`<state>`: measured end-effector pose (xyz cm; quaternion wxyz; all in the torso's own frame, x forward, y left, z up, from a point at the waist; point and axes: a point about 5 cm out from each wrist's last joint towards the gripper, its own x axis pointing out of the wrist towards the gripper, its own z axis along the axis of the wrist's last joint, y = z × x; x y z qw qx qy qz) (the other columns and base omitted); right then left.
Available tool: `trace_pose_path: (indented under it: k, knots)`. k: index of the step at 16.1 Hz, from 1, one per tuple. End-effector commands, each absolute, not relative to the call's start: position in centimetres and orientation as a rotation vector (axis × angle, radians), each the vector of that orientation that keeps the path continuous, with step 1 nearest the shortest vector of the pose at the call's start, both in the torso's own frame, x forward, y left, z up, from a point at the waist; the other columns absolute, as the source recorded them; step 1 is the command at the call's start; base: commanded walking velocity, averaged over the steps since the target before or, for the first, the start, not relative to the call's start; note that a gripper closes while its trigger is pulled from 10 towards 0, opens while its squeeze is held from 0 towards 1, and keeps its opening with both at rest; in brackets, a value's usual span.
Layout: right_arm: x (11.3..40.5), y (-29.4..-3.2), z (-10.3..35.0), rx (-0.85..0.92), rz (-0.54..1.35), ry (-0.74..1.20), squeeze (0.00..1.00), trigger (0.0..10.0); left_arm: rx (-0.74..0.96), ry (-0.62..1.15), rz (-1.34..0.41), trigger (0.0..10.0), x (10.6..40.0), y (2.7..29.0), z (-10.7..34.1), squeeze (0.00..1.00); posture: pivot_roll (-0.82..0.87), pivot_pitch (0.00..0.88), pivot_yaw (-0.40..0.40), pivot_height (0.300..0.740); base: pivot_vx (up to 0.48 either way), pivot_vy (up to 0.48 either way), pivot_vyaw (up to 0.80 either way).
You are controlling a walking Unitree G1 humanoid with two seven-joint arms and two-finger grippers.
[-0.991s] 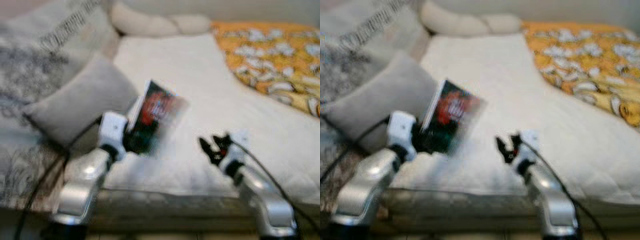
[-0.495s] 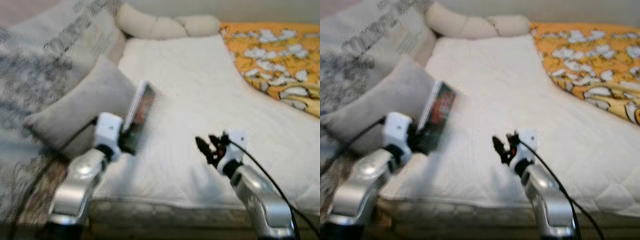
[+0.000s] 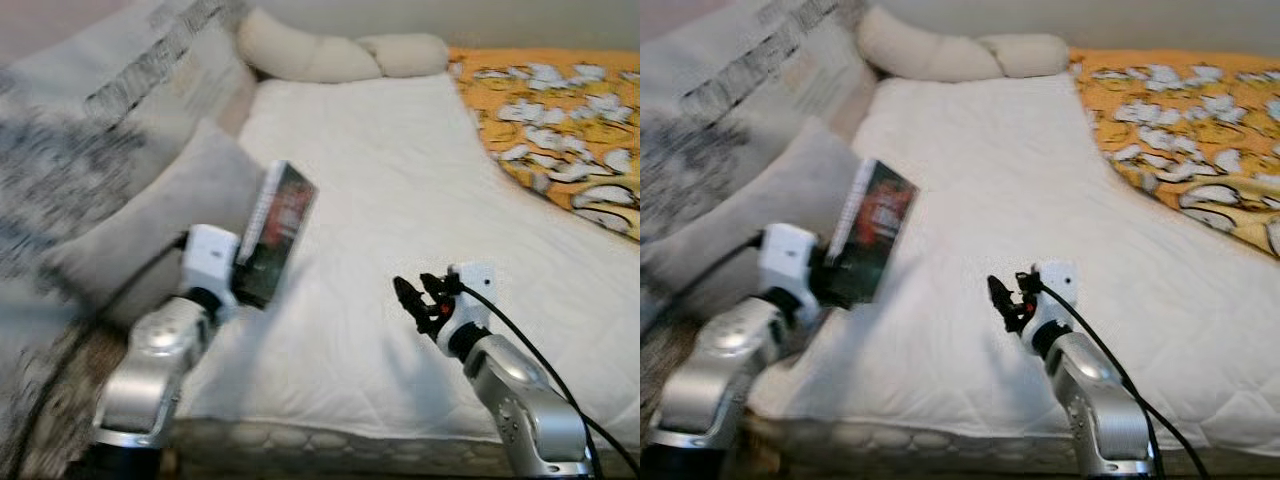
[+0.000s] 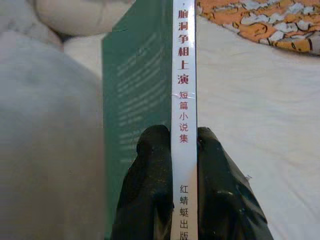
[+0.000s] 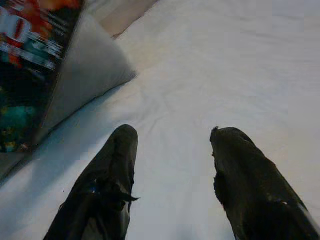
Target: Clean up the room
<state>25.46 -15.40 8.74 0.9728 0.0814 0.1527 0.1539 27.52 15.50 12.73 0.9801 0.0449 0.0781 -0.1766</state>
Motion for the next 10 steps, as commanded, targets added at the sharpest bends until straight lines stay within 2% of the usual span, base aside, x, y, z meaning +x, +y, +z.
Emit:
trace_pose_path:
  k: [1, 9, 10]
  knots:
    - [25.5, -15.8, 9.0, 0.165, 0.298, 0.298, 0.00, 10.0, 0.084, 0.108, -0.400, 10.0, 27.6, 14.3, 13.6, 0.00, 0.01, 0.000, 0.045, 0.740, 0.304, 0.000, 0.00]
    - [25.5, -15.8, 9.0, 0.165, 0.298, 0.298, 0.00, 10.0, 0.084, 0.108, -0.401, 10.0, 27.6, 14.3, 13.6, 0.00, 0.01, 0.000, 0.045, 0.740, 0.304, 0.000, 0.00]
    - [24.6, -18.5, 10.3, 0.093, 0.461, 0.349, 0.00, 10.0, -0.144, 0.214, -0.535, 10.0, 31.0, 12.6, 13.0, 0.00, -0.06, 0.000, 0.050, 0.740, 0.000, 0.000, 0.00]
